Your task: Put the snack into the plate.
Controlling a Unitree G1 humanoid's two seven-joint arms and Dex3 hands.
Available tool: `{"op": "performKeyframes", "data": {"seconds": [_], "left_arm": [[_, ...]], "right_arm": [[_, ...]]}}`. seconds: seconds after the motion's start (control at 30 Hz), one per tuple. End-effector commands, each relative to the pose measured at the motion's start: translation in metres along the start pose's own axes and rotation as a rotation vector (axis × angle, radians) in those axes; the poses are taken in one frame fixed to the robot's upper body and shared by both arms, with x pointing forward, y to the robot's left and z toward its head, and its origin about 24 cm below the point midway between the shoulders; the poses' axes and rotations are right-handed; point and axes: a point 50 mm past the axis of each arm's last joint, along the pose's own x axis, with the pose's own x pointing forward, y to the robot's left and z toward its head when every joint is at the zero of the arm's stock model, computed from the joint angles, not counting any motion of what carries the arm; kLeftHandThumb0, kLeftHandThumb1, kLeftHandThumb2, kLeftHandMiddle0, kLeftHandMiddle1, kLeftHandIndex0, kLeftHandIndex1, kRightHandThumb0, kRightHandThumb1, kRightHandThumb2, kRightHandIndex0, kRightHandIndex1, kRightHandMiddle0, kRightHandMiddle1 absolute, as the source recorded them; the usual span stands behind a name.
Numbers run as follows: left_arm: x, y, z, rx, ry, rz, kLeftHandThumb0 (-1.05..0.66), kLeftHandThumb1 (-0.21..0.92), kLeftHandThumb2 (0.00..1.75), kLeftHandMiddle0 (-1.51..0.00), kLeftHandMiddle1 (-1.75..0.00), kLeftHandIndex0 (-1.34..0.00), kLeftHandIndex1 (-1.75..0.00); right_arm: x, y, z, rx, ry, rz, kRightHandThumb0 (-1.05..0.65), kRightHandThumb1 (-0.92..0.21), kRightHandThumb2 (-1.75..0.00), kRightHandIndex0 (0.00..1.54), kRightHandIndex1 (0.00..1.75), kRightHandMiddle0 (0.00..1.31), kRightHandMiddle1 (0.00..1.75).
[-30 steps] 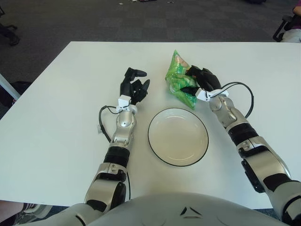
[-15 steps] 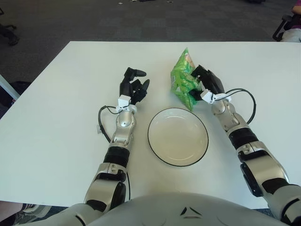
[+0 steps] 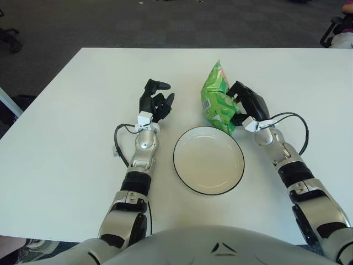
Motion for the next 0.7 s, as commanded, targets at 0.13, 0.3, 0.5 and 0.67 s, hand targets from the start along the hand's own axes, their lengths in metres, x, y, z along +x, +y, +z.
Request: {"op": "performKeyframes", "data": {"seconds": [0.13, 0.3, 0.5, 0.67], "left_arm": [[0.003, 0.002, 0.001, 0.007, -0.008, 0.004, -0.36, 0.92, 0.24, -1.0, -1.75, -0.5, -1.44], [0.004, 0.002, 0.0, 0.006, -0.004, 0.001, -0.36, 0.92, 0.24, -1.0, -1.75, -0.5, -1.44], [0.004, 0.003, -0.001, 0.003, 0.002, -0.006, -0.36, 0.92, 0.24, -1.0, -1.75, -0.5, -1.44], [0.004, 0.002, -0.002, 0.0, 0.005, -0.012, -0.36, 0.92, 0.24, -1.0, -1.75, -0.5, -1.44]], "right_arm": [[-0.008, -0.018, 0.012, 0.094, -0.055, -0.03, 0.0, -0.32, -1.3, 0.62, 1.66, 0.41, 1.75], [-0.009, -0.024, 0.02, 0.177, -0.072, -0.036, 0.0, -0.3, -1.31, 0.63, 1.66, 0.42, 1.75], [-0.01, -0.034, 0.027, 0.239, -0.062, -0.014, 0.0, -0.3, -1.32, 0.63, 1.66, 0.43, 1.75], [-0.01, -0.04, 0.03, 0.236, -0.087, -0.054, 0.0, -0.3, -1.32, 0.63, 1.67, 0.43, 1.75]]}}
